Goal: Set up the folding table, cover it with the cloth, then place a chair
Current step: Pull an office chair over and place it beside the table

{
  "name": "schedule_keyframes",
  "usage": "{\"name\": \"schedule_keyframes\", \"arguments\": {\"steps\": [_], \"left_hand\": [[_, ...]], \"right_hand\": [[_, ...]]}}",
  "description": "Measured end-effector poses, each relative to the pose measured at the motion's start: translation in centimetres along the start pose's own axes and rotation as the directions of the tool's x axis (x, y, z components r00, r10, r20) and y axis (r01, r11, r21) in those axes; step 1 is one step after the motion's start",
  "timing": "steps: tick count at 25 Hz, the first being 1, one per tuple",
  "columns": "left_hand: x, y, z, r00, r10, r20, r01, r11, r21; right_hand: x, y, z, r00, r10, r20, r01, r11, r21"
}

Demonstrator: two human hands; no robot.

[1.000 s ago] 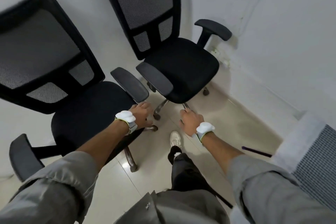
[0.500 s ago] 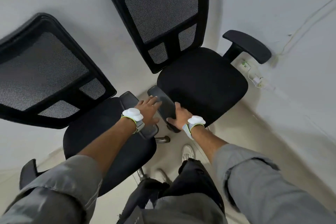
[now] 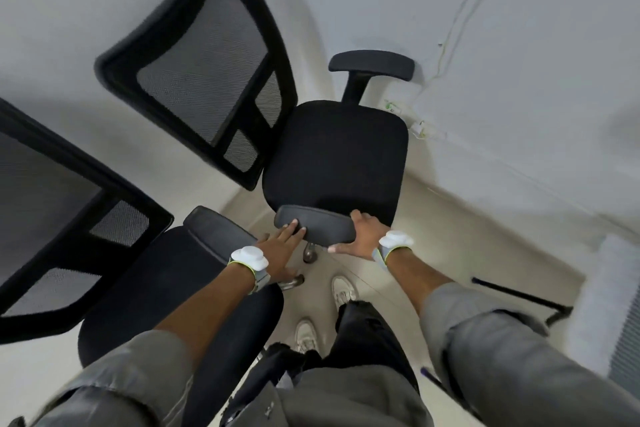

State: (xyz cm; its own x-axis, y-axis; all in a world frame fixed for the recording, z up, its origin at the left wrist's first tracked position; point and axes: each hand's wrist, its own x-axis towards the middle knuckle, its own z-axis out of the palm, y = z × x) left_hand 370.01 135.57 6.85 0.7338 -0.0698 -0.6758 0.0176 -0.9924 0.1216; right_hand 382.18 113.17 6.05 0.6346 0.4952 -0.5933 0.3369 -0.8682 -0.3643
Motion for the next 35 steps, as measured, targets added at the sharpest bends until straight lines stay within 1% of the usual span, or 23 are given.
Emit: {"name": "schedule_keyframes", "arguments": {"steps": [2, 4, 8, 12, 15, 20, 25, 28, 31, 35], "left_hand": [[-0.7, 1.4, 1.3, 0.998, 0.059, 0.015, -0.059, 0.998, 0.020], [-2.1, 2.3, 3.1, 0.993, 0.119, 0.014, -0.119, 0.990, 0.078], [-6.8, 2.4, 7.5, 0.975, 0.222, 0.030, -0.223, 0.953, 0.206], [-10.8, 3.3, 10.5, 0.944, 0.328, 0.013, -0.321, 0.913, 0.253], [-12.8, 3.7, 12.1, 0.934, 0.355, 0.034, -0.353, 0.909, 0.223], [-13.9, 3.7, 15.0, 0.918, 0.397, 0.003, -0.388, 0.894, 0.223], [-15.0, 6.7, 18.7, 0.894, 0.447, 0.012, -0.439, 0.871, 0.219], [-15.1, 9.0, 19.1, 0.877, 0.479, -0.024, -0.461, 0.856, 0.234], [-15.1, 10.9, 18.8, 0.858, 0.514, 0.015, -0.504, 0.835, 0.222], [-14.5, 13.7, 18.0, 0.807, 0.583, 0.097, -0.586, 0.770, 0.251]], "right_hand": [[-2.2, 0.7, 0.7, 0.999, 0.046, 0.019, -0.046, 0.999, -0.015], [-4.9, 0.7, 2.8, 0.996, 0.077, 0.046, -0.076, 0.997, -0.012], [-10.4, -0.3, 7.8, 0.992, 0.120, 0.043, -0.122, 0.992, 0.035], [-15.7, -1.2, 12.0, 0.980, 0.195, 0.046, -0.198, 0.976, 0.095], [-18.3, -1.8, 14.2, 0.973, 0.215, 0.083, -0.224, 0.965, 0.136], [-21.7, -2.5, 17.1, 0.960, 0.264, 0.097, -0.278, 0.942, 0.189], [-26.2, -1.2, 20.1, 0.945, 0.322, 0.062, -0.328, 0.928, 0.178], [-28.2, -0.5, 20.0, 0.934, 0.357, 0.006, -0.356, 0.929, 0.102], [-29.8, 0.7, 19.8, 0.916, 0.400, -0.016, -0.398, 0.914, 0.075], [-31.8, 3.3, 19.5, 0.882, 0.472, -0.015, -0.470, 0.881, 0.052]]}}
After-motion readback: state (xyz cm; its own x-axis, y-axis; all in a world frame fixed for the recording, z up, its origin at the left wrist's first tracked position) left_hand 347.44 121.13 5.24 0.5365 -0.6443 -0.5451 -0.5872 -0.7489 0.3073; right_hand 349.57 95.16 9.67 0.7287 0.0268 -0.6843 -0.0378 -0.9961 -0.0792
